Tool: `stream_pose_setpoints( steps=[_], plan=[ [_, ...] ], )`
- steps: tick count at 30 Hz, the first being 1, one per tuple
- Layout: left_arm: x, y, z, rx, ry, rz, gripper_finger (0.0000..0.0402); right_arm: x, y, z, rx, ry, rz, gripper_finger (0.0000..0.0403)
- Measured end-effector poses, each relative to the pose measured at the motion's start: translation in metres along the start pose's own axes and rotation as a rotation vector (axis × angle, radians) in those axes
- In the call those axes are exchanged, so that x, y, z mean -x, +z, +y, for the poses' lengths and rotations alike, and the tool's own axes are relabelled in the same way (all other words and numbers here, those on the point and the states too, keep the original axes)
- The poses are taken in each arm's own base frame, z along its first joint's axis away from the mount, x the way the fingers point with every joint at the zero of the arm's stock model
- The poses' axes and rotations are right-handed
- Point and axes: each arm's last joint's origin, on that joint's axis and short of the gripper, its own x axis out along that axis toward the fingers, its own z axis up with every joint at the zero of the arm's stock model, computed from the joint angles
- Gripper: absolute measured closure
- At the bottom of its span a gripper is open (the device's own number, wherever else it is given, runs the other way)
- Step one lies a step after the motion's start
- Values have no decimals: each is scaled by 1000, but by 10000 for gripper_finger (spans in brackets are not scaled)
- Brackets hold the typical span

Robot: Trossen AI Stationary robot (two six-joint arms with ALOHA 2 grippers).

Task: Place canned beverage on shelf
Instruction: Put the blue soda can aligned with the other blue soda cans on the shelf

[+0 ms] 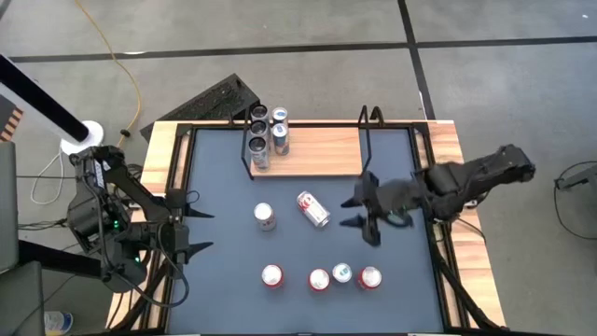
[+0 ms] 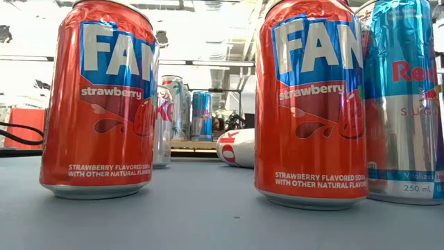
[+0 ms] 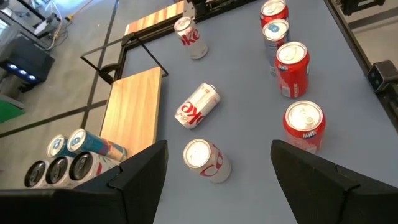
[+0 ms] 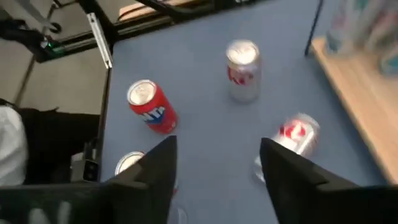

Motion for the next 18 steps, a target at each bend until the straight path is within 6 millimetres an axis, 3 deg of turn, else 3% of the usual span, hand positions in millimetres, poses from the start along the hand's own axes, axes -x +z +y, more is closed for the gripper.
stream_pose_setpoints(
  steps=[6, 13, 18],
  plan=[
    [0, 2, 0, 21, 9, -20, 127, -24, -22, 40, 77, -19, 43, 130],
    [-1, 3, 2, 28, 54, -39, 127, -58, -50, 72, 89, -6, 167, 124],
    [-5, 4, 5, 43, 70, -29, 127, -64, -55, 82, 167, -82, 310, 124]
  ],
)
